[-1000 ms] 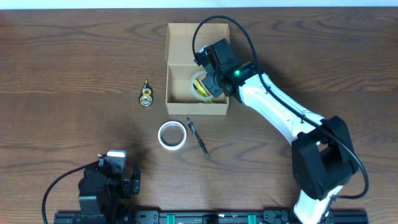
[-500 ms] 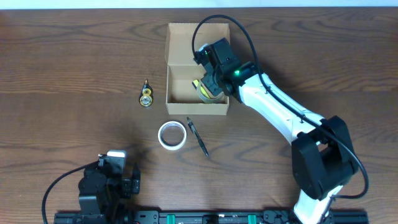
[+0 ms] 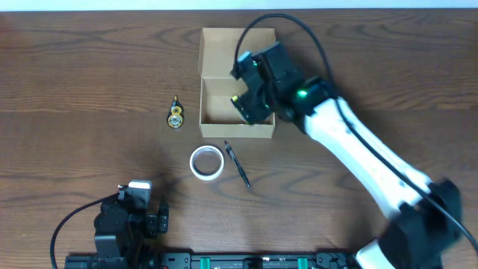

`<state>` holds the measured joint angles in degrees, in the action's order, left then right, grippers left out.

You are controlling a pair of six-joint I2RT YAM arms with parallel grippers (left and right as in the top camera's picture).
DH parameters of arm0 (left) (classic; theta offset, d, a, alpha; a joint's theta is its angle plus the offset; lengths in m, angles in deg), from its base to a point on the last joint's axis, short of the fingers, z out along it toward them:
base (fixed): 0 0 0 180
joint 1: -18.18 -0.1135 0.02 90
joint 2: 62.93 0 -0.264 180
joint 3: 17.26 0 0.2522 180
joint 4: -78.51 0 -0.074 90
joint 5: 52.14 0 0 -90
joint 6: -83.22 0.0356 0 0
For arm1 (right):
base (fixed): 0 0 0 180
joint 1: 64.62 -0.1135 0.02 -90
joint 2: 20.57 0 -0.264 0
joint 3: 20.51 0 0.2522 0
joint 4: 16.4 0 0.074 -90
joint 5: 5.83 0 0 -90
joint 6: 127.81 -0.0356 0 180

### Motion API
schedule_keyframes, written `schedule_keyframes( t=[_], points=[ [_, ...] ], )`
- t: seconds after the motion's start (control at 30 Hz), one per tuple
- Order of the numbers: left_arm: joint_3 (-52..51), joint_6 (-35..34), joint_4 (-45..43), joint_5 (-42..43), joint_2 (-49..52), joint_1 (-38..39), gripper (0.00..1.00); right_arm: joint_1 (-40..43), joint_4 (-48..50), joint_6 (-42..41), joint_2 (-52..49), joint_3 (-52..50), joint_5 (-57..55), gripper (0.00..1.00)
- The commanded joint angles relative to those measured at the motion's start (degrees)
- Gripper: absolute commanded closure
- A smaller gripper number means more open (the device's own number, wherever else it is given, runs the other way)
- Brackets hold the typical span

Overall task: Pack container
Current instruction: 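Move the right gripper to the black pen and grasp it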

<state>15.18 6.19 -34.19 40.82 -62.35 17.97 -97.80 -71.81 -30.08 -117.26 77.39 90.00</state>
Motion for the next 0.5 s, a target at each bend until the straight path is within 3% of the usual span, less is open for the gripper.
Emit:
schedule_keyframes(
  t=[0.0,0.2,0.47],
  points=[
    [-1.0,0.8,2.4,-0.4,-0.3,0.2,0.05,-0.5,-4.5,-3.2,5.0,1.4,6.3,0.01],
    [-1.0,0.8,2.4,-0.4,-0.3,0.2,0.05,-1.9,-16.8,-4.0,7.1,1.0,6.6,0.01],
    [-1.0,0.8,2.4,-0.4,-0.3,0.2,0.05,-6.0,-18.5,-1.9,7.1,-6.8,6.4,0.01]
  ],
)
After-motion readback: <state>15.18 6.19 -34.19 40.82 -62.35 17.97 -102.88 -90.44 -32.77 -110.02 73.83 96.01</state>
